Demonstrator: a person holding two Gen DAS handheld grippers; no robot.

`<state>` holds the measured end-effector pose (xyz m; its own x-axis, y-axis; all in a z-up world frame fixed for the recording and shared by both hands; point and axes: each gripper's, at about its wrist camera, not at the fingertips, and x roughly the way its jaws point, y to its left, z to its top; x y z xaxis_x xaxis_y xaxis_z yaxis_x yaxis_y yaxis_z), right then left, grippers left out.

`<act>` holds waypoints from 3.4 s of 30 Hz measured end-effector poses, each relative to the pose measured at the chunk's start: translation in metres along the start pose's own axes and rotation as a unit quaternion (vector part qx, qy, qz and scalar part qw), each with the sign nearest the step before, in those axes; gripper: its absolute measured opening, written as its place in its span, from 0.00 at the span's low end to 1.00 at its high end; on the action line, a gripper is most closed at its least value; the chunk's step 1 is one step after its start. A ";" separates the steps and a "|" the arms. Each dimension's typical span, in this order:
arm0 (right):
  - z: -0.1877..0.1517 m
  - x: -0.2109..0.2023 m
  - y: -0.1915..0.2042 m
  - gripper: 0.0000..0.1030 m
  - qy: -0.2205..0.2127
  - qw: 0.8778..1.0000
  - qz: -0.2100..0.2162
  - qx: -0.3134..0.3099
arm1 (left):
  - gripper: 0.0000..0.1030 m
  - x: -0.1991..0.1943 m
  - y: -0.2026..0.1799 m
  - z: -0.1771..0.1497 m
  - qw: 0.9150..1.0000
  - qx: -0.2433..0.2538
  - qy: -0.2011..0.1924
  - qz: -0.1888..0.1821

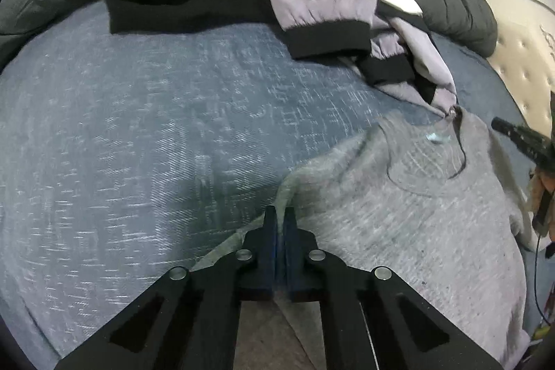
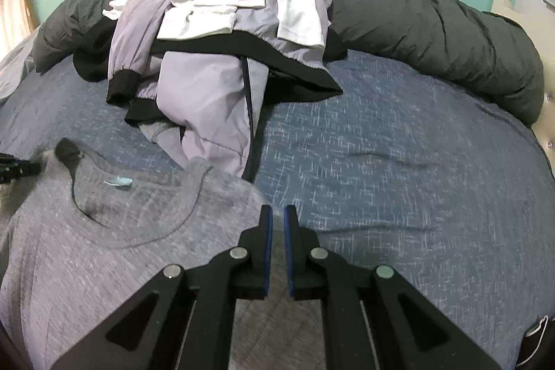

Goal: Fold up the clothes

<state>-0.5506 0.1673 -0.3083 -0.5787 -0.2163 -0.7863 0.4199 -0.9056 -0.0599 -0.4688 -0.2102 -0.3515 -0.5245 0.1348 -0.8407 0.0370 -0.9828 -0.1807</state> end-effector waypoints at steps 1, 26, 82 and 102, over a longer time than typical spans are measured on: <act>-0.001 0.001 0.000 0.06 0.000 1.000 0.001 0.001 | 0.03 -0.004 0.005 0.001 1.000 -0.017 -0.009 -0.004; -0.020 -0.004 -0.006 0.06 -0.020 0.998 0.060 0.000 | 0.14 0.043 -0.088 0.030 0.998 0.062 -0.008 0.014; -0.179 -0.173 -0.023 0.11 0.025 0.982 0.127 0.136 | 0.36 -0.157 -0.021 -0.198 1.000 -0.023 -0.013 -0.001; -0.304 -0.276 0.048 0.45 0.111 0.976 0.175 0.064 | 0.47 -0.234 -0.111 -0.338 0.997 -0.030 0.015 -0.066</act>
<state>-0.1585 0.2946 -0.2808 -0.2441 -0.4496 -0.8592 0.4654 -0.8316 0.3029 -0.0625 -0.0900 -0.3072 -0.5030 0.2670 -0.8220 0.0205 -0.9471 -0.3202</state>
